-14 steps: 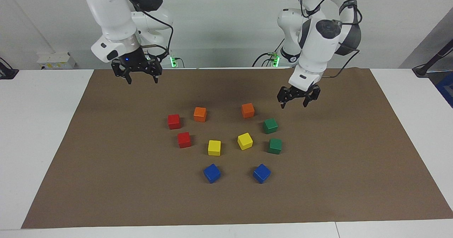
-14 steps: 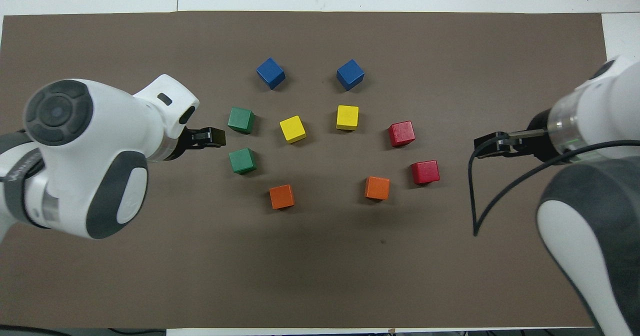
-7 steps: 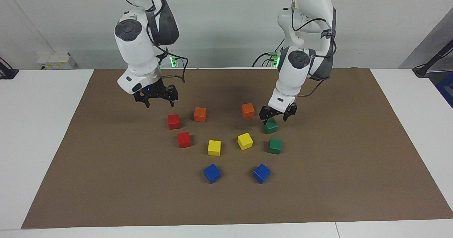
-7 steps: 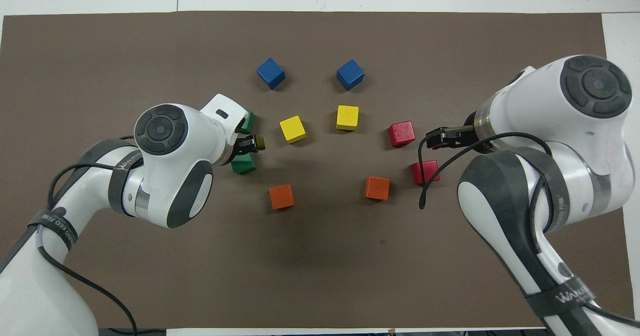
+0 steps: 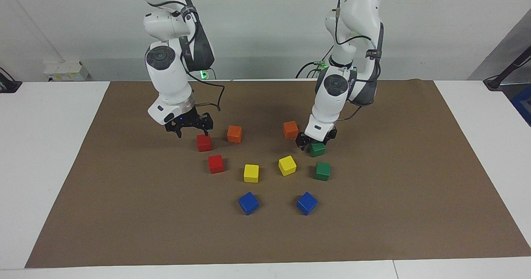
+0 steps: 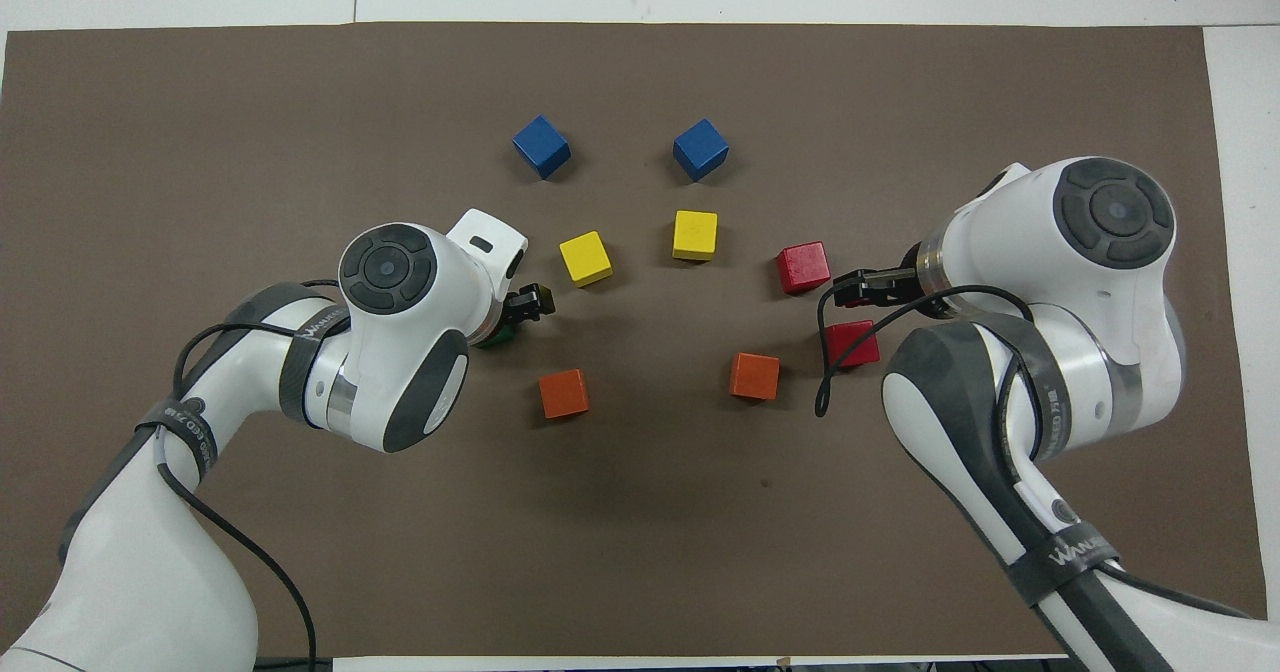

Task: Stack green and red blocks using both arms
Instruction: 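Close the left gripper on green while the right gripper grasps red, then carry green outward with the left gripper while the right gripper carries red, then set green down with the left gripper while the right gripper sets red down, then reach the left gripper to green while the right gripper reaches red, then grasp and lift green with the left gripper while the right gripper lifts red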

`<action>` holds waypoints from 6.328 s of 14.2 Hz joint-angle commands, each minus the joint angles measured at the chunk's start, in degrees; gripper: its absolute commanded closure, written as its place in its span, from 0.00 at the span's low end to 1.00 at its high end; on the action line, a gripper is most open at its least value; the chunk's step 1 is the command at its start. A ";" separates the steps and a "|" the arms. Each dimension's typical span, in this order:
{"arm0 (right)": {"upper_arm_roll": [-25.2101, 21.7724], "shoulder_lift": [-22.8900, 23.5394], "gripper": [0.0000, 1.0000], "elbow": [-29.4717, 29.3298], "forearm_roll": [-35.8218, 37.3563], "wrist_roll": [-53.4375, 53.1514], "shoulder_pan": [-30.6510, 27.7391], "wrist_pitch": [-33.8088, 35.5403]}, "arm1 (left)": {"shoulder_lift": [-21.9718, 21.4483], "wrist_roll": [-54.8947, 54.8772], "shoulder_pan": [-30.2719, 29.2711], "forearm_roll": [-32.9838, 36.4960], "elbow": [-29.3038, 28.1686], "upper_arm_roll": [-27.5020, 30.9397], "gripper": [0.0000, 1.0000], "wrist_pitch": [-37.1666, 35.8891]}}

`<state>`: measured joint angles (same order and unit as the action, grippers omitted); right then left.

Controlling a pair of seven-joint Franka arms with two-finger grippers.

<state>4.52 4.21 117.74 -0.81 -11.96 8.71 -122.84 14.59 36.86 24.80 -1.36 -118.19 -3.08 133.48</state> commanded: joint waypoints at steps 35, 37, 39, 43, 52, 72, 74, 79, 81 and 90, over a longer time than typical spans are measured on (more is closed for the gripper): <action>-0.47 10.37 1.00 -3.83 2.92 13.98 -16.09 -10.92 | -6.34 -50.30 -38.77 -0.66 -6.97 1.23 1.00 2.83; -0.39 11.08 1.00 -3.75 2.92 14.07 -16.71 -11.71 | -5.01 -51.88 -38.77 -0.66 -6.97 1.32 1.00 3.62; -0.39 11.08 1.00 -3.31 2.83 14.25 -16.80 -11.72 | -3.61 -51.89 -38.77 -0.75 -6.97 1.32 1.00 4.85; -0.30 12.14 1.00 -3.04 2.66 14.25 -17.41 -11.46 | -2.63 -51.89 -38.77 -0.75 -6.88 1.23 1.00 5.82; -0.04 6.09 0.00 -8.65 2.66 13.81 -16.01 2.75 | -2.90 -55.32 -38.68 -0.48 -0.22 1.32 0.00 -4.34; 0.05 11.87 0.00 -15.09 3.62 -7.23 5.80 -1.34 | 10.28 -40.64 -11.10 -4.35 26.61 0.97 0.00 -11.94; 0.05 11.61 0.00 -13.25 3.62 -3.26 5.09 -2.92 | 12.12 -40.64 -9.69 -4.35 26.78 0.88 0.00 -10.79; 0.05 12.40 0.00 -11.66 3.71 1.33 5.09 -4.86 | 13.97 -41.08 -7.31 -4.26 26.52 0.88 0.00 -9.56; 0.14 12.84 0.00 -10.78 3.71 1.33 5.35 -6.44 | 14.06 -41.08 -5.22 -4.09 25.73 0.88 0.00 -8.17; 0.14 16.09 0.00 -9.81 3.62 0.80 4.74 -10.31 | 13.72 -41.96 -3.62 -0.58 21.61 1.05 0.00 -7.62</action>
<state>4.08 20.25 106.81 2.15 -11.73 14.40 -131.44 29.08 -4.34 20.35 -3.66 -95.45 -2.84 126.43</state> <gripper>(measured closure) 0.000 0.000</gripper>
